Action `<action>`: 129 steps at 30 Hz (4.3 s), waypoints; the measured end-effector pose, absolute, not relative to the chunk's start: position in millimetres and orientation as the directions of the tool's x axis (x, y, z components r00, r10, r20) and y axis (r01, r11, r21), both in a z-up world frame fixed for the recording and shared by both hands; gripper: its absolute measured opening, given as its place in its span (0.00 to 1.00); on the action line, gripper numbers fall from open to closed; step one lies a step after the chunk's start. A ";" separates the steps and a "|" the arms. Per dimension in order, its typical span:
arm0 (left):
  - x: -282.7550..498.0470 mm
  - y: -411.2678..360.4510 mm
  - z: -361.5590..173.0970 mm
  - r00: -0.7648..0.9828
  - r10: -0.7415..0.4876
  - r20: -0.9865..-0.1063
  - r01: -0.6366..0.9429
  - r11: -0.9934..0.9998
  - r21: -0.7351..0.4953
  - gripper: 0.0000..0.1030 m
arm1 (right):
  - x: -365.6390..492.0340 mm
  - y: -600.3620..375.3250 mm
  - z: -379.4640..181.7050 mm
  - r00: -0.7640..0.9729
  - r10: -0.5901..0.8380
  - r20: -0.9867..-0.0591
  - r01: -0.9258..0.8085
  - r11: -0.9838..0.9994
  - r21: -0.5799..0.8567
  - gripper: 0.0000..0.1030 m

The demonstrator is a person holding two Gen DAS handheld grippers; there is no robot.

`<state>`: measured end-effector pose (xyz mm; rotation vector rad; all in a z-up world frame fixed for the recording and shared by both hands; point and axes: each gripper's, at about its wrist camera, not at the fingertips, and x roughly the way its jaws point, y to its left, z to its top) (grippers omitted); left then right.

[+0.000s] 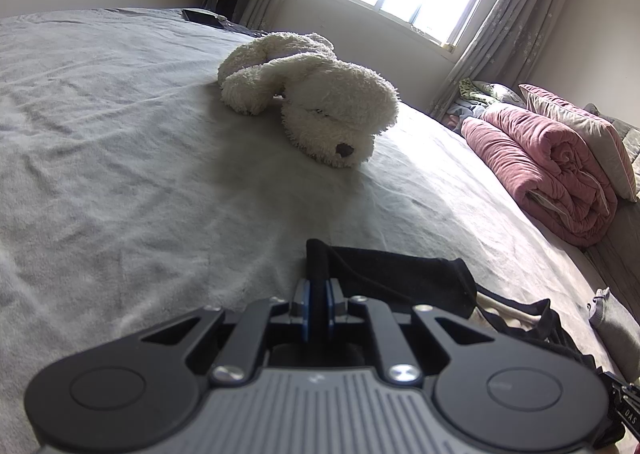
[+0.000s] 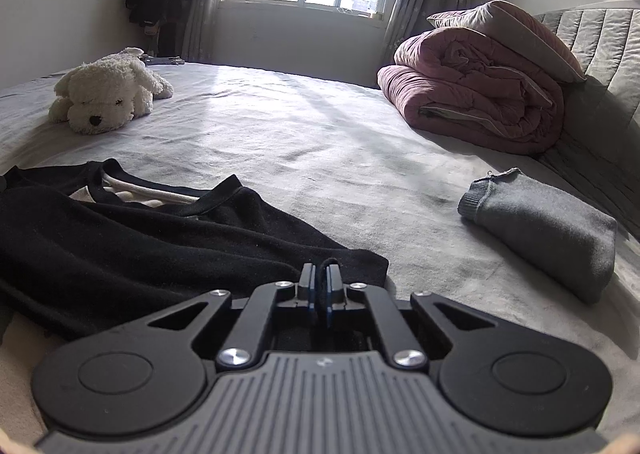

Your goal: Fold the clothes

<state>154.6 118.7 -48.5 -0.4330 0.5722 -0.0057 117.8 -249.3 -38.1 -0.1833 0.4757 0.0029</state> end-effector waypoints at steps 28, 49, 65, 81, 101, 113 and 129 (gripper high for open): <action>117.9 88.0 -15.1 0.830 -0.258 -0.495 0.128 0.951 -0.280 0.16 | 97.2 -232.5 -13.2 0.841 0.112 -0.529 -0.153 0.988 -0.035 0.31; 71.4 129.1 -20.1 0.775 -0.287 -0.563 0.247 0.958 -0.149 0.31 | 79.5 -223.7 -14.1 0.741 0.196 -0.643 -0.234 0.972 0.027 0.37; 89.2 142.3 -35.3 0.754 -0.399 -0.521 0.326 0.917 -0.229 0.26 | 141.4 -98.6 25.0 0.609 0.514 -0.604 -0.422 0.855 0.303 0.37; 85.8 145.4 -40.4 0.744 -0.402 -0.534 0.300 0.915 -0.270 0.07 | 205.4 24.1 -14.2 0.631 0.376 -0.679 -0.403 0.906 0.128 0.04; 90.8 170.0 -20.7 0.774 -0.405 -0.487 0.210 0.889 -0.407 0.17 | 182.4 -32.6 13.9 0.728 0.404 -0.553 -0.391 0.908 0.149 0.44; 104.6 93.4 -26.0 0.739 -0.458 -0.495 0.334 0.886 -0.321 0.28 | 165.9 -131.4 -9.8 0.718 0.235 -0.655 -0.347 0.937 -0.044 0.39; 109.8 77.1 -43.0 0.705 -0.448 -0.549 0.363 0.894 -0.264 0.33 | 177.5 -122.4 -27.2 0.721 0.233 -0.652 -0.442 0.880 -0.175 0.01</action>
